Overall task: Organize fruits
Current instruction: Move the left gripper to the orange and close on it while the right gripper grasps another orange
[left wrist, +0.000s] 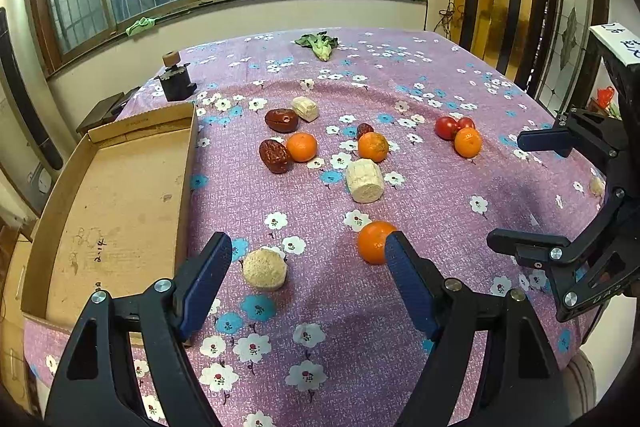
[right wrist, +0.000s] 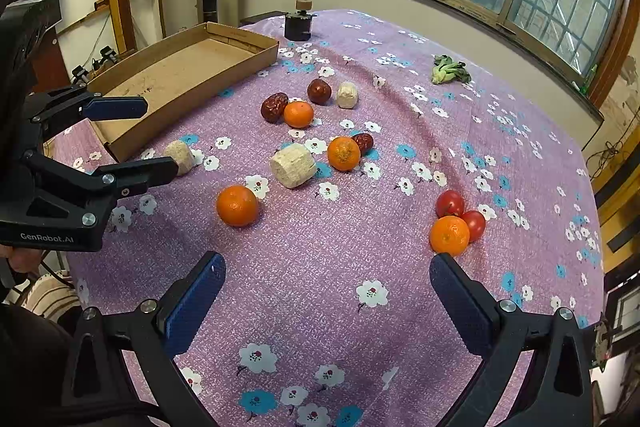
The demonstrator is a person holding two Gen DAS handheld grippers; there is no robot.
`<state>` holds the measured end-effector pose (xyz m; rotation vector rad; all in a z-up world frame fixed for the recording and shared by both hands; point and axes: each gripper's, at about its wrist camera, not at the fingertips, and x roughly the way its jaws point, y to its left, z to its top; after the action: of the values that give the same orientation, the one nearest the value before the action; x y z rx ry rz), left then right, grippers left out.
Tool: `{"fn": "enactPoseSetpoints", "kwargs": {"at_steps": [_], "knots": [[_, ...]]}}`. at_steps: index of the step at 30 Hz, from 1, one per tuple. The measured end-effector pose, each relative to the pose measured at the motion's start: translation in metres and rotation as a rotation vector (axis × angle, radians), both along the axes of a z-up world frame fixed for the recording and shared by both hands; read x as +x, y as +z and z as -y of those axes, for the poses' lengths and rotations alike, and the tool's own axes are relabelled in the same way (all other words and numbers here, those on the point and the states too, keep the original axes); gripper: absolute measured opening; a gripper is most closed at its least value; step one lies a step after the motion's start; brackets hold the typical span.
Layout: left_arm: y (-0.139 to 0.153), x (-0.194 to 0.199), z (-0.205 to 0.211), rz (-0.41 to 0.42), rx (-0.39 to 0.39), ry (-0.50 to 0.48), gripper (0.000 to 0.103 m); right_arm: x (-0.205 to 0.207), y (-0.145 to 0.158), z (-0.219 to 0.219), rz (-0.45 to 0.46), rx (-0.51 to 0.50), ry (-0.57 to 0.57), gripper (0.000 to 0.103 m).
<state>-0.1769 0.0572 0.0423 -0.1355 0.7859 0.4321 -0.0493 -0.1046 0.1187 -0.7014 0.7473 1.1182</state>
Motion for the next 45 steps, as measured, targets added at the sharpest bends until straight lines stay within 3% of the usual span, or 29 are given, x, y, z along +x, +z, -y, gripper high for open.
{"fn": "enactPoseSetpoints", "kwargs": {"at_steps": [35,39,45], "knots": [[-0.011,0.011,0.008,-0.019,-0.102,-0.087,0.079,0.012,-0.004,0.011,-0.025,0.015,-0.019,0.102],[-0.016,0.025,0.012,-0.025,-0.117,-0.118,0.079,0.025,-0.012,0.009,-0.042,0.019,-0.049,0.098],[-0.032,0.050,0.015,-0.070,-0.107,-0.151,0.079,0.077,-0.029,0.009,-0.140,0.037,-0.186,0.081]]}}
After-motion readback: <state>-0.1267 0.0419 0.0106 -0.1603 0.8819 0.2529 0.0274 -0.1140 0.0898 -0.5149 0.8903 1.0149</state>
